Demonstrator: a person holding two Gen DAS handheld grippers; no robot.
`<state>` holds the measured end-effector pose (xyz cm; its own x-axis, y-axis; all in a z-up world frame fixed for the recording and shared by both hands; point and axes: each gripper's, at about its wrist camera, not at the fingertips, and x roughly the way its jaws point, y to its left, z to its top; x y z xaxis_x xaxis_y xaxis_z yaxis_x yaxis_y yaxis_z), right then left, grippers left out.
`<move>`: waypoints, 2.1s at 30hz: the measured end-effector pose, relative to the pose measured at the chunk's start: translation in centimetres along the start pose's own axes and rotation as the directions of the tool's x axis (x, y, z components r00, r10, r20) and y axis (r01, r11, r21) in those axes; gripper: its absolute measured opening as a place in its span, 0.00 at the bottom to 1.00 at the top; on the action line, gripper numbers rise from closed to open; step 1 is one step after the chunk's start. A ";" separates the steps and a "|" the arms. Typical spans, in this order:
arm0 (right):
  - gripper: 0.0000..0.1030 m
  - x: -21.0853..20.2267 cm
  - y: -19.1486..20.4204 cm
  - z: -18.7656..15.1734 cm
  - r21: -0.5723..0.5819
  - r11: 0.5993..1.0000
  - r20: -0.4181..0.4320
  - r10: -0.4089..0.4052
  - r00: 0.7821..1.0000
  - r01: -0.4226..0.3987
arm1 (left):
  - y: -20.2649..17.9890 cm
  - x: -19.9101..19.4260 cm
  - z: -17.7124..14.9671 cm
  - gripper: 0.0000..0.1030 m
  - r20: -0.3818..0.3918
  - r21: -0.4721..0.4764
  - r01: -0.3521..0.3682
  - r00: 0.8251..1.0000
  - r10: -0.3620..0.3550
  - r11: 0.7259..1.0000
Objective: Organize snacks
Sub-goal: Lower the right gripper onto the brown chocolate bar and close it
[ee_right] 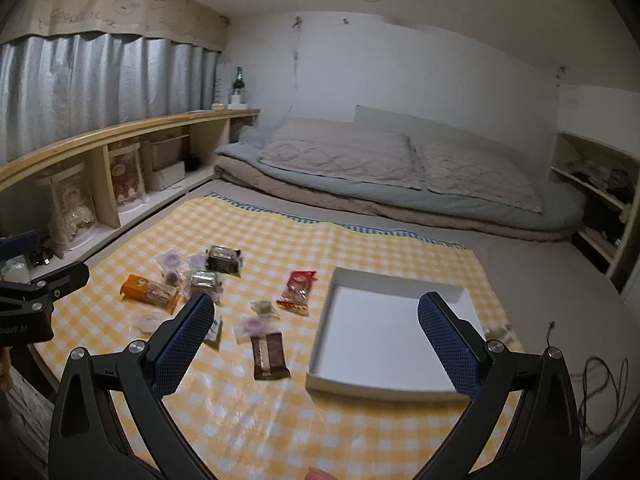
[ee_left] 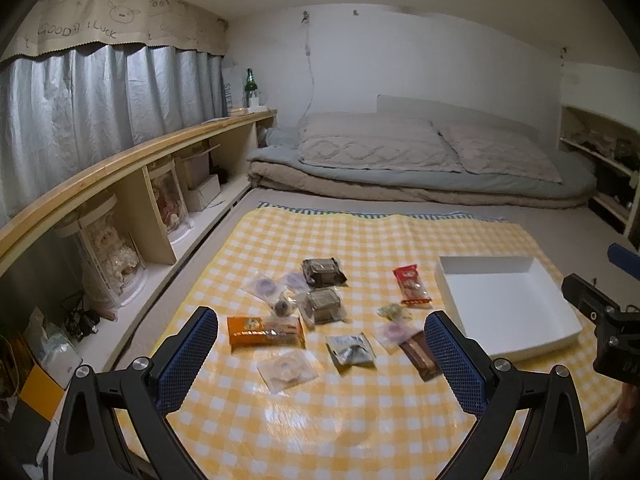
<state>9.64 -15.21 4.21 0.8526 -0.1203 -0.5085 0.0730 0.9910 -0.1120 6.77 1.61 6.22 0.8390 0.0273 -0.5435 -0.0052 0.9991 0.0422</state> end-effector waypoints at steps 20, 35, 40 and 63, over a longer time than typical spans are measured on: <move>1.00 18.0 0.7 0.1 0.069 0.986 -0.352 0.166 0.921 -0.151 | 3.4 21.9 4.6 1.00 -0.386 -0.023 -0.024 0.922 0.013 0.999; 1.00 24.7 3.3 -4.0 0.101 0.957 -0.595 0.277 0.755 -0.271 | 3.9 36.6 1.4 1.00 -0.599 0.037 -0.140 0.789 0.135 0.989; 0.87 26.4 2.7 -5.2 0.172 0.942 -0.655 0.329 0.680 -0.290 | 4.7 37.1 1.1 1.00 -0.591 -0.046 -0.032 0.807 -0.002 0.998; 0.63 31.4 3.9 -9.7 0.024 0.959 -0.786 0.192 0.588 -0.281 | 5.9 35.9 -4.1 1.00 -0.671 -0.230 0.388 0.602 -0.434 0.893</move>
<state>31.71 -15.69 -20.49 0.1087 0.0732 -0.9914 -0.1572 0.9860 0.0555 34.59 8.62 -16.51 0.1421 -0.3956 -0.9074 0.1959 0.9098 -0.3659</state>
